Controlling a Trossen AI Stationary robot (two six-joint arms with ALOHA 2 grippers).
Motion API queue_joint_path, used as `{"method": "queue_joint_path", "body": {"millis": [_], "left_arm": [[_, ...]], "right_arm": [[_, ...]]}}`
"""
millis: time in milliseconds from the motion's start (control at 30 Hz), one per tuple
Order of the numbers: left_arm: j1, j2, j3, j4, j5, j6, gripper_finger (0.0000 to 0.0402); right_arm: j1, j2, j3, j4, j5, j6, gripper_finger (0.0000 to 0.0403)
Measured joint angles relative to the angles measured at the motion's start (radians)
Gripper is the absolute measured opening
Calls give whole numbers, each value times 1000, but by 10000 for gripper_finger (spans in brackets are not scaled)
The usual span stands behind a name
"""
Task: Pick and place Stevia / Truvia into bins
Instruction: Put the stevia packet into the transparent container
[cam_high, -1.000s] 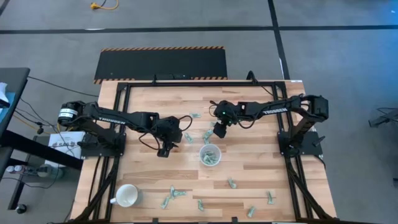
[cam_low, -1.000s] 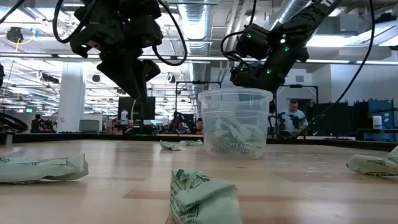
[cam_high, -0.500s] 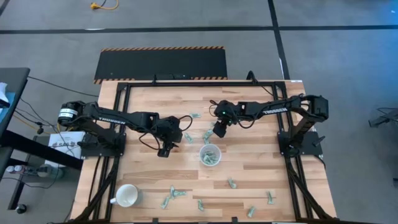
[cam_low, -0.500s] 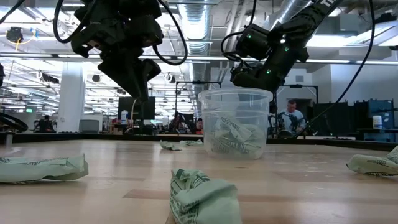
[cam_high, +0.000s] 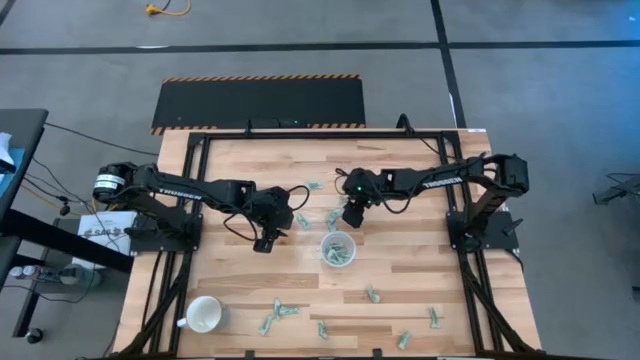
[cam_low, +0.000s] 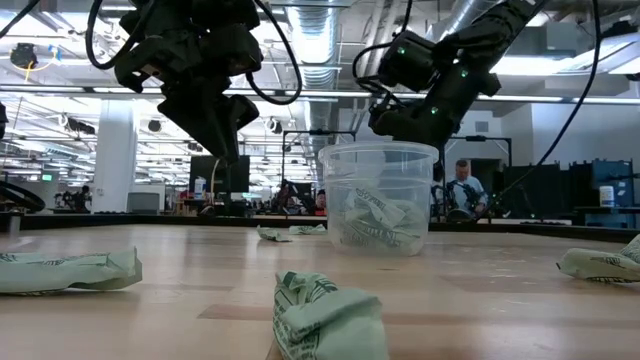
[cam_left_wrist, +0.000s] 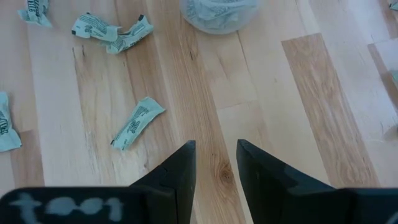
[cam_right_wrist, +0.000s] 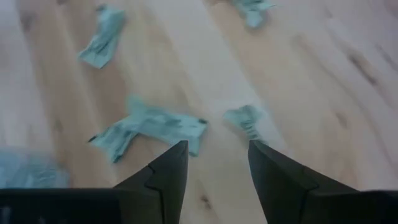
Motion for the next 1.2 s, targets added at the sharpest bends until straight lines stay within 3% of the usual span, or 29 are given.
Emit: {"method": "queue_joint_path", "body": {"millis": [167,367,533,733,967,1200], "left_arm": [[0,0,0,0,0,0,104],[0,0,-4,2,0,3,104],[0,1,-65,86,-1,7,104],[1,1,-144,174,-8,6,104],[1,1,-147,193,-8,3,104],[1,1,-147,227,-14,-1,104]], "right_arm": [[-8,7,0,19,28,0,156],[-17,118,16,56,21,-5,154],[-19,164,31,86,25,-26,154],[-19,164,30,88,44,-17,154],[-19,163,30,88,60,-7,152],[-17,164,30,80,130,-7,100]]}}
